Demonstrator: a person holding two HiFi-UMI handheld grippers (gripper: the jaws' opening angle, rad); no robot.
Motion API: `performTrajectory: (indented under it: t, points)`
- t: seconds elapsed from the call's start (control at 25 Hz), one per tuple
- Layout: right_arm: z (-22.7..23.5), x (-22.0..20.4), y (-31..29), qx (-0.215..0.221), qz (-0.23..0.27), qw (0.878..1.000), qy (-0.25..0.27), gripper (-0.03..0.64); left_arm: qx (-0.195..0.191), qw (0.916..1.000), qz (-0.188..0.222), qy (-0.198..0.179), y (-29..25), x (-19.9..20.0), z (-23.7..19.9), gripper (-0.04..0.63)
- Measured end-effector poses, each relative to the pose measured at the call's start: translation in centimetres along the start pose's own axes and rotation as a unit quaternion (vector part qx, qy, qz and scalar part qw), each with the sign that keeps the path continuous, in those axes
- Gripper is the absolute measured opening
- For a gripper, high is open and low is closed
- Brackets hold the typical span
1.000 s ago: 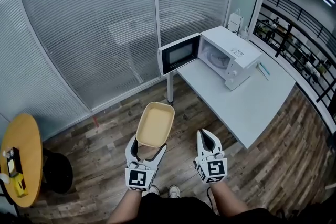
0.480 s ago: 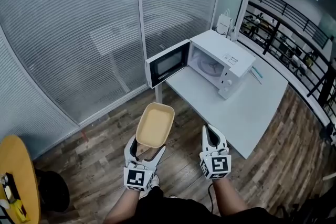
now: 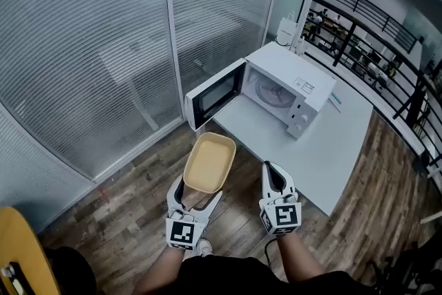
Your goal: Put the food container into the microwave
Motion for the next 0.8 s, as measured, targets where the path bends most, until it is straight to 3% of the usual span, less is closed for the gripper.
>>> performTrajectory:
  t: [0.48, 0.8]
  points:
    - [3.5, -2.2, -1.3, -0.078, -0.026, 0.997, -0.005, 0.006, -0.068, 0.9965, 0.01, 0.046, -6.9, -0.6, -0.8, 0.451]
    - [7.2, -2.8, -3.3, -0.079, -0.029, 0.996, 0.0, 0.008, -0.094, 0.9944, 0.012, 0.046, -12.7, -0.7, 0.9, 0.451]
Point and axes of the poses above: the fingertips, and each gripper's own axes: y backward along the fingers, z to its right, x out of its top, the point moved 6 cm from there along y, backward along the fingers, and after that the axes turned 7 degrees about x, right-handed, at the moved point
